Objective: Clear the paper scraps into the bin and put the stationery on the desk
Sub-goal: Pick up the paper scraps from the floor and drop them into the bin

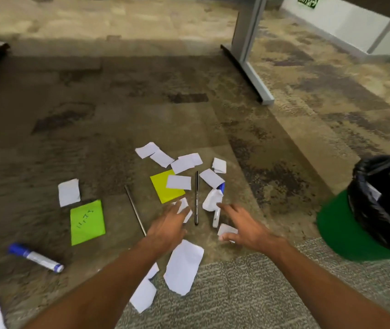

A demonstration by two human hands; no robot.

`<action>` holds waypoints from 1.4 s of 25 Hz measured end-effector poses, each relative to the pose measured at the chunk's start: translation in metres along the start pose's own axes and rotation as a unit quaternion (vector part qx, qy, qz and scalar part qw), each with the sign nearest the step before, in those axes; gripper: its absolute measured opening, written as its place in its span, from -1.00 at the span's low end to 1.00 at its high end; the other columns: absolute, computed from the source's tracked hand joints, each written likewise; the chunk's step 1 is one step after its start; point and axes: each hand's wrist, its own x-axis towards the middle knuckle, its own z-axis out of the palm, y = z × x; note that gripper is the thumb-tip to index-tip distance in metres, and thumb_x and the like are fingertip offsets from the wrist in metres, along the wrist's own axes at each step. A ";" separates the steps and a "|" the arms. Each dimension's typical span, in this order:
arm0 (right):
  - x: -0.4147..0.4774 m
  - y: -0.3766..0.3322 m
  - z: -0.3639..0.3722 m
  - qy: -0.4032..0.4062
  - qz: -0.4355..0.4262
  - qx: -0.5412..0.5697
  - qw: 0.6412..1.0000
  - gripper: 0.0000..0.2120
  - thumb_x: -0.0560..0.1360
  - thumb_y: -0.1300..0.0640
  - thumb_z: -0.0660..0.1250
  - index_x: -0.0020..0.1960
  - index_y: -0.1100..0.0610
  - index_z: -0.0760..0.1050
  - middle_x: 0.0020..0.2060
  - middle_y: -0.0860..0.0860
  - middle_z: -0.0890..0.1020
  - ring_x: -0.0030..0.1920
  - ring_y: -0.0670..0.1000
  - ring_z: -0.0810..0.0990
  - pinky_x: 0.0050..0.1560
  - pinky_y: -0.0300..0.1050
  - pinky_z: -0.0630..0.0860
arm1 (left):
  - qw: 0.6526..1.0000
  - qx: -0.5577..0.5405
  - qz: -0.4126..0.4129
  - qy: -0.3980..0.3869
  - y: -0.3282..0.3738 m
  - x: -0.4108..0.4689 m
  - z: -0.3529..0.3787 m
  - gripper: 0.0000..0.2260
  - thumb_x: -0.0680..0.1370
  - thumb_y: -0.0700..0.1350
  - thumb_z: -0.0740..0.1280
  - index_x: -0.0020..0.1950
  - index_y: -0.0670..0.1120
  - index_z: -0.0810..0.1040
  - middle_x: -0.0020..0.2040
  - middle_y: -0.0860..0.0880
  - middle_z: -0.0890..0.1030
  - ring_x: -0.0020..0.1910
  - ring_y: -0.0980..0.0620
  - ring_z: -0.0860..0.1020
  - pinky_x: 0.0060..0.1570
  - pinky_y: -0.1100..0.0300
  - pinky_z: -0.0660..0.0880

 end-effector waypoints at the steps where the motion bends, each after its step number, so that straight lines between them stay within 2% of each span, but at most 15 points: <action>1: -0.003 0.000 0.006 -0.006 0.014 -0.009 1.000 -0.18 0.41 -0.07 0.43 0.50 -0.10 0.02 0.35 0.05 0.33 0.36 0.09 0.34 0.33 0.07 0.40 | 1.000 0.004 -0.005 -0.006 0.001 -0.001 0.005 -0.47 0.57 -0.10 0.23 0.51 0.02 0.14 0.56 -0.08 0.11 0.52 -0.11 0.14 0.42 -0.03 0.29; 3: -0.005 -0.001 0.014 0.003 0.034 -0.022 0.999 -0.19 0.42 0.04 0.45 0.49 -0.09 0.02 0.36 0.04 0.34 0.37 0.08 0.34 0.32 0.08 0.41 | 1.000 0.019 -0.013 -0.006 0.001 -0.004 0.013 -0.48 0.57 -0.15 0.23 0.50 0.04 0.16 0.54 -0.08 0.15 0.50 -0.12 0.19 0.39 -0.07 0.33; 5: -0.004 -0.001 0.019 0.025 0.034 -0.024 0.999 -0.23 0.42 0.11 0.44 0.47 -0.04 0.07 0.34 0.05 0.38 0.36 0.08 0.35 0.32 0.05 0.41 | 0.999 0.040 -0.015 0.019 0.004 -0.005 0.014 -0.53 0.53 -0.23 0.24 0.41 0.02 0.26 0.46 -0.09 0.29 0.42 -0.15 0.32 0.25 -0.07 0.44; 7: -0.007 0.001 0.019 0.039 0.034 0.002 0.999 -0.32 0.43 0.15 0.43 0.43 0.01 0.15 0.31 0.05 0.41 0.33 0.07 0.37 0.31 0.02 0.40 | 0.995 0.075 -0.013 0.061 0.007 -0.007 0.010 -0.62 0.46 -0.31 0.24 0.23 -0.02 0.38 0.25 -0.08 0.49 0.23 -0.16 0.50 0.05 -0.03 0.50; 10: -0.006 0.005 0.010 0.081 0.051 0.043 0.994 -0.43 0.48 0.18 0.36 0.41 0.10 0.20 0.31 0.09 0.42 0.32 0.08 0.39 0.33 0.02 0.39 | 0.989 0.079 -0.013 0.127 0.005 -0.007 -0.003 -0.73 0.44 -0.27 0.24 0.10 -0.04 0.49 0.02 -0.09 0.65 0.03 -0.19 0.61 -0.09 0.05 0.50; 12: 0.002 0.001 -0.001 0.138 0.053 0.054 0.988 -0.50 0.48 0.20 0.34 0.36 0.21 0.26 0.24 0.15 0.46 0.26 0.12 0.43 0.23 -0.03 0.38 | 0.981 -0.067 -0.036 0.180 -0.002 -0.004 -0.010 -0.80 0.53 -0.22 0.19 0.06 -0.07 0.55 -0.04 -0.16 0.68 -0.06 -0.23 0.62 -0.16 0.06 0.48; 14: 0.017 -0.012 -0.013 0.191 0.037 0.069 0.979 -0.56 0.44 0.22 0.36 0.28 0.26 0.34 0.15 0.19 0.50 0.18 0.16 0.48 0.09 -0.09 0.38 | 0.939 -0.279 -0.098 0.176 -0.010 0.004 -0.016 -0.82 0.58 -0.20 0.15 0.06 -0.11 0.53 -0.06 -0.23 0.65 -0.15 -0.19 0.58 -0.24 0.10 0.42; 15: 0.025 -0.020 -0.016 0.200 0.023 0.074 0.977 -0.56 0.42 0.23 0.37 0.26 0.26 0.36 0.15 0.19 0.51 0.18 0.17 0.49 0.07 -0.10 0.38 | 0.913 -0.349 -0.127 0.169 -0.015 0.010 -0.018 -0.83 0.59 -0.21 0.15 0.07 -0.14 0.52 -0.04 -0.24 0.64 -0.16 -0.16 0.56 -0.25 0.14 0.39; 17: 0.040 -0.036 -0.017 0.173 -0.007 0.065 0.983 -0.50 0.40 0.23 0.39 0.30 0.24 0.35 0.19 0.19 0.49 0.21 0.16 0.46 0.15 -0.06 0.41 | 0.887 -0.398 -0.167 0.166 -0.026 0.019 -0.020 -0.83 0.59 -0.26 0.17 0.09 -0.19 0.53 0.02 -0.25 0.63 -0.05 -0.17 0.57 -0.16 0.15 0.41; 20: 0.060 -0.047 -0.003 0.099 -0.008 -0.060 0.993 -0.48 0.41 0.12 0.37 0.32 0.18 0.32 0.23 0.15 0.41 0.26 0.18 0.36 0.18 0.05 0.40 | 0.878 -0.409 -0.181 0.169 -0.039 0.023 -0.020 -0.82 0.56 -0.29 0.20 0.08 -0.25 0.55 0.05 -0.24 0.64 0.05 -0.19 0.59 0.02 0.06 0.48; 23: 0.070 -0.048 0.008 0.047 0.017 -0.135 0.990 -0.30 0.39 -0.05 0.41 0.45 0.01 0.21 0.38 0.05 0.29 0.39 0.15 0.22 0.30 0.16 0.27 | 0.882 -0.400 -0.184 0.168 -0.050 0.021 -0.018 -0.83 0.56 -0.29 0.20 0.06 -0.24 0.57 0.02 -0.22 0.65 -0.06 -0.10 0.57 -0.11 0.18 0.39; 26: 0.077 -0.051 0.012 -0.001 0.033 -0.135 0.990 -0.24 0.44 0.00 0.40 0.51 -0.09 0.07 0.45 0.01 0.23 0.46 0.11 0.16 0.40 0.16 0.16 | 0.873 -0.415 -0.195 0.163 -0.057 0.020 -0.016 -0.83 0.56 -0.31 0.20 0.05 -0.24 0.57 0.02 -0.24 0.65 -0.07 -0.10 0.57 -0.10 0.21 0.38; 30: 0.075 -0.056 0.014 0.033 0.018 -0.170 0.985 -0.29 0.48 0.28 0.29 0.52 -0.03 0.08 0.42 0.07 0.30 0.44 0.12 0.27 0.42 0.08 0.22 | 0.868 -0.423 -0.203 0.162 -0.058 0.019 -0.014 -0.83 0.56 -0.31 0.21 0.03 -0.23 0.58 0.00 -0.24 0.65 -0.10 -0.09 0.57 -0.11 0.19 0.40; 32: 0.070 -0.059 0.015 0.059 -0.014 -0.196 0.979 -0.32 0.48 0.33 0.27 0.51 0.03 0.12 0.36 0.10 0.38 0.37 0.15 0.35 0.36 0.05 0.32 | 0.868 -0.424 -0.203 0.159 -0.058 0.020 -0.014 -0.84 0.56 -0.30 0.21 0.02 -0.21 0.57 0.00 -0.23 0.65 -0.09 -0.09 0.58 -0.10 0.17 0.41; 35: 0.064 -0.063 0.013 0.105 -0.058 -0.205 0.971 -0.51 0.49 0.34 0.25 0.39 0.11 0.30 0.26 0.12 0.46 0.26 0.17 0.45 0.22 0.07 0.44 | 0.868 -0.427 -0.200 0.153 -0.055 0.021 -0.017 -0.85 0.57 -0.29 0.21 0.03 -0.20 0.57 0.01 -0.22 0.65 -0.01 -0.16 0.61 -0.07 0.14 0.44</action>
